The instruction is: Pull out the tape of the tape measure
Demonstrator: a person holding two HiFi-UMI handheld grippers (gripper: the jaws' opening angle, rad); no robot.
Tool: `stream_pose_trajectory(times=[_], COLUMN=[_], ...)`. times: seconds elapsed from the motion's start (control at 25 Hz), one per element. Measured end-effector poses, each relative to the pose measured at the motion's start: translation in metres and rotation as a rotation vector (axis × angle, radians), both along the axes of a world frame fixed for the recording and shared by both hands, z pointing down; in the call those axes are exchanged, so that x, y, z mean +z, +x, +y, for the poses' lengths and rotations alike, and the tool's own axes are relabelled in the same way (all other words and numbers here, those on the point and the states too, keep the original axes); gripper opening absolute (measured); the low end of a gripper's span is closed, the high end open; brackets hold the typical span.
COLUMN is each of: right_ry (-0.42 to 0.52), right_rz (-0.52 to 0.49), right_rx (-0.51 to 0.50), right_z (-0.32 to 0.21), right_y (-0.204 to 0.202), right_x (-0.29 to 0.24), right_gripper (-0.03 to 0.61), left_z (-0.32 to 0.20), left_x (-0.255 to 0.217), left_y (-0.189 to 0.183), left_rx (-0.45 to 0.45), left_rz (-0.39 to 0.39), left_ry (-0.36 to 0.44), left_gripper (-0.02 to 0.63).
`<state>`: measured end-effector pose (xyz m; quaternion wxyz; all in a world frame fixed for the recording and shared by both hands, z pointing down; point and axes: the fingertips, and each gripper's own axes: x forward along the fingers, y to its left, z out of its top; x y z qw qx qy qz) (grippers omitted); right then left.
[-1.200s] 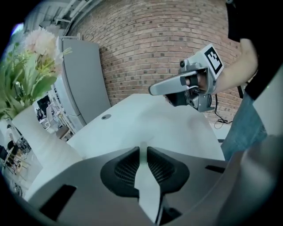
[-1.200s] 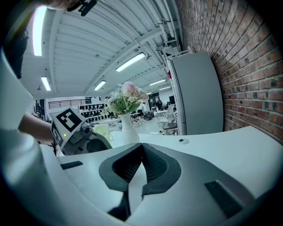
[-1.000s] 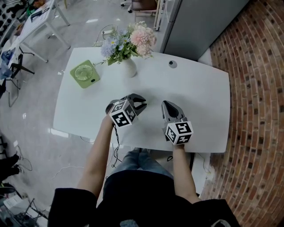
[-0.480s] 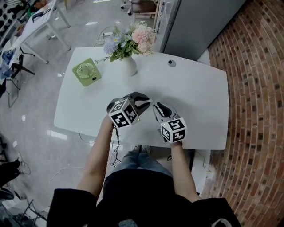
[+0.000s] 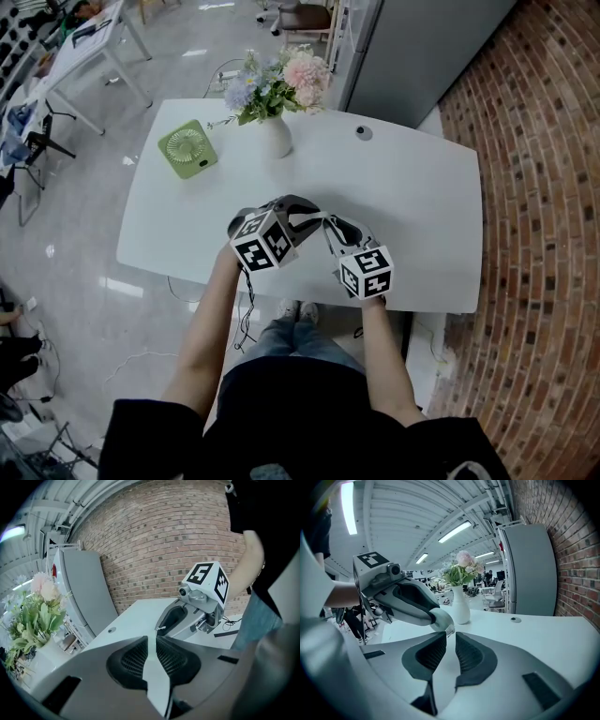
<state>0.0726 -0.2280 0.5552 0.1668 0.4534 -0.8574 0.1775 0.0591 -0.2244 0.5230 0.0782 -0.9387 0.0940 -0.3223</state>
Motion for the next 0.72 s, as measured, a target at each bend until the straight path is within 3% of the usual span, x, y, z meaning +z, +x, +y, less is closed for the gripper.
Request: stream_pose_trajectory(times=[0.2,0.44,0.72], right_ry=[0.029,0.041,0.031], right_rz=[0.035,0.076,0.114], right_rx=[0.002,-0.006,0.077], right_z=[0.005,0.008,0.009], right_y=[0.000,0.000,0.024], right_x=[-0.003,-0.004,0.000], right_gripper=[0.009,0.006,0.005], left_z=[0.005,0.008,0.008], left_x=[-0.003,-0.003,0.005], left_y=[-0.003,-0.005,-0.014], left_rx=[0.005,0.008,0.000], left_rz=[0.008,0.006,-0.015], left_ry=[-0.004,-0.008,-0.018], left_gripper=[0.069,0.069,0.069])
